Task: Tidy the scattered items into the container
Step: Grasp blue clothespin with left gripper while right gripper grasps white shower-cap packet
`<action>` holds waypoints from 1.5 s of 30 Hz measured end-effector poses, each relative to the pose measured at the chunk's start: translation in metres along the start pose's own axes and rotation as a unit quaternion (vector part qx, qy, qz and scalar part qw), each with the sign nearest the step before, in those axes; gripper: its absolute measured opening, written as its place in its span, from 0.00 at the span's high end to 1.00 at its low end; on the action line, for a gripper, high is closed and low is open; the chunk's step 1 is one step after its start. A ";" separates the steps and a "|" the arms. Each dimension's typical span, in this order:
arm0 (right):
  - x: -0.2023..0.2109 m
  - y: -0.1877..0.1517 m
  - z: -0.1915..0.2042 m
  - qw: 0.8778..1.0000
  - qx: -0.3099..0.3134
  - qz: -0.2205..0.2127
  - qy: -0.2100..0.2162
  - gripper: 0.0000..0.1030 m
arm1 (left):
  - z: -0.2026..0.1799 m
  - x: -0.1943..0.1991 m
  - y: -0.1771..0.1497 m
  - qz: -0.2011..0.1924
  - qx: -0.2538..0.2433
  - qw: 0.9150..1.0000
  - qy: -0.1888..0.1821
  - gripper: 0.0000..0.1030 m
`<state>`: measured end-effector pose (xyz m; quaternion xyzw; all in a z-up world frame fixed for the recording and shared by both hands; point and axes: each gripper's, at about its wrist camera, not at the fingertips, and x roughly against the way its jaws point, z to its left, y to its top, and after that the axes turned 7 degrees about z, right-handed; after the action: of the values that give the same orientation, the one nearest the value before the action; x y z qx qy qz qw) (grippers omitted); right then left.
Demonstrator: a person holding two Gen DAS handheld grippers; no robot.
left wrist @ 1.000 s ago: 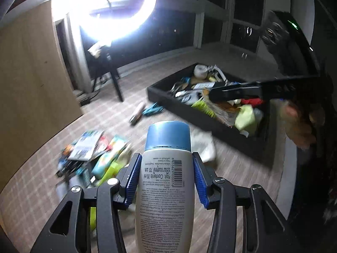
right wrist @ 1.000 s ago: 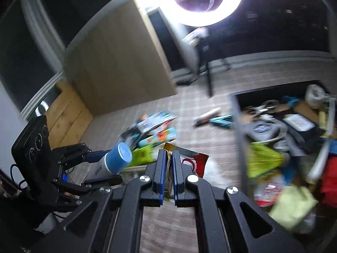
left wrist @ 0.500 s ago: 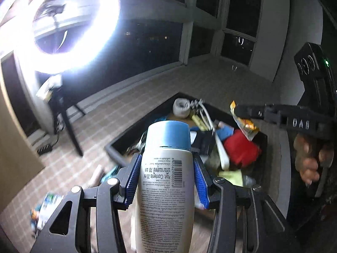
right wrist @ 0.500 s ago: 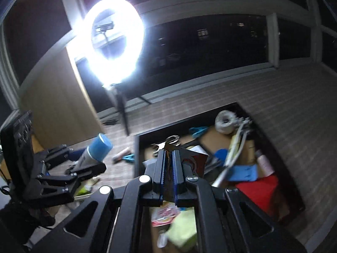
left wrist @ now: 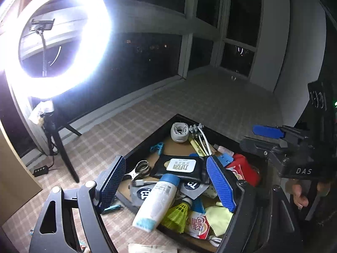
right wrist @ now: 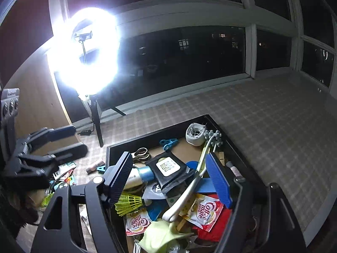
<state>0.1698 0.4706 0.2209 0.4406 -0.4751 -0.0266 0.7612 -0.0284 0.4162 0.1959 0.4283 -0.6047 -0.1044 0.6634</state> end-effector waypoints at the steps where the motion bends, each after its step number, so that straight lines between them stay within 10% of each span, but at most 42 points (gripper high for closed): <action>1: 0.001 -0.001 0.001 1.000 0.002 0.001 0.001 0.31 | 0.004 0.005 -0.002 -0.002 0.002 1.000 0.003 0.25; 13: 0.012 -0.015 0.053 0.995 0.054 -0.011 0.083 0.31 | 0.064 0.097 -0.048 -0.020 0.033 0.996 0.081 0.26; 23: -0.008 -0.055 0.143 0.970 0.183 0.077 0.138 0.31 | 0.106 0.168 -0.155 0.037 0.037 0.990 0.134 0.26; 33: -0.068 -0.113 0.202 0.927 0.307 0.178 0.122 0.31 | 0.082 0.138 -0.262 0.157 -0.043 0.981 0.109 0.28; 45: -0.135 -0.129 0.220 0.887 0.375 0.258 0.080 0.31 | 0.078 0.096 -0.282 0.199 -0.086 0.975 0.057 0.31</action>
<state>-0.0197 0.3122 0.0720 0.5560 -0.4840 0.3858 0.5548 0.0325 0.1460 0.0604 0.2462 -0.6278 0.0030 0.7384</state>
